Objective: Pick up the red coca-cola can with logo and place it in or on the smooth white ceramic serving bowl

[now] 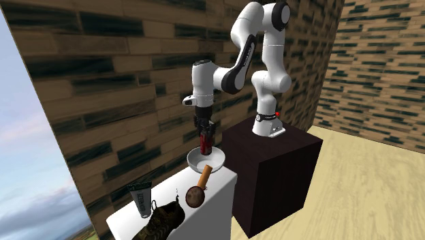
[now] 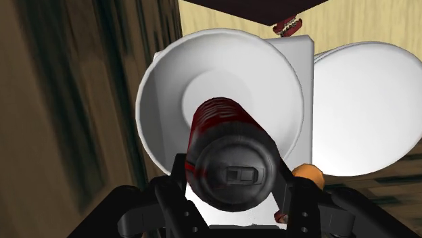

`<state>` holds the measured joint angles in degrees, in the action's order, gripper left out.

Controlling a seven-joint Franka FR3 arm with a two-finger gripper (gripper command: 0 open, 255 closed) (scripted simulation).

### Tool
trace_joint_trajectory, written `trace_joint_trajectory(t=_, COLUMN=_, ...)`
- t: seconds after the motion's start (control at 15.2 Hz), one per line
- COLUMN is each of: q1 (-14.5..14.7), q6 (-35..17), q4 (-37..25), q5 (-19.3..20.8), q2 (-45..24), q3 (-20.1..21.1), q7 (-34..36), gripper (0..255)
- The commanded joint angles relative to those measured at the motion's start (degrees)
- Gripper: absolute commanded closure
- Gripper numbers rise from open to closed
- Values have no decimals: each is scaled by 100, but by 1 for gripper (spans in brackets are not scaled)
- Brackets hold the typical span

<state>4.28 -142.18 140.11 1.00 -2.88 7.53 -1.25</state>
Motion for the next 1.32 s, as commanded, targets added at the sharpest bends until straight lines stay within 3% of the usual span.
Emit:
trace_joint_trajectory(t=0.0, q1=1, q6=-169, q4=13, q5=37, q2=-153, q3=-5, q7=28, gripper=255)
trace_joint_trajectory(t=0.26, q1=7, q6=-459, q4=44, q5=106, q2=-413, q3=-19, q7=78, gripper=255)
trace_joint_trajectory(t=0.79, q1=7, q6=-459, q4=44, q5=106, q2=-413, q3=-19, q7=78, gripper=255)
trace_joint_trajectory(t=0.86, q1=7, q6=-459, q4=44, q5=106, q2=-414, q3=-19, q7=78, gripper=0)
trace_joint_trajectory(t=1.19, q1=7, q6=-458, q4=44, q5=106, q2=-413, q3=-19, q7=78, gripper=0)
trace_joint_trajectory(t=1.25, q1=2, q6=-262, q4=22, q5=59, q2=-237, q3=-7, q7=45, gripper=0)
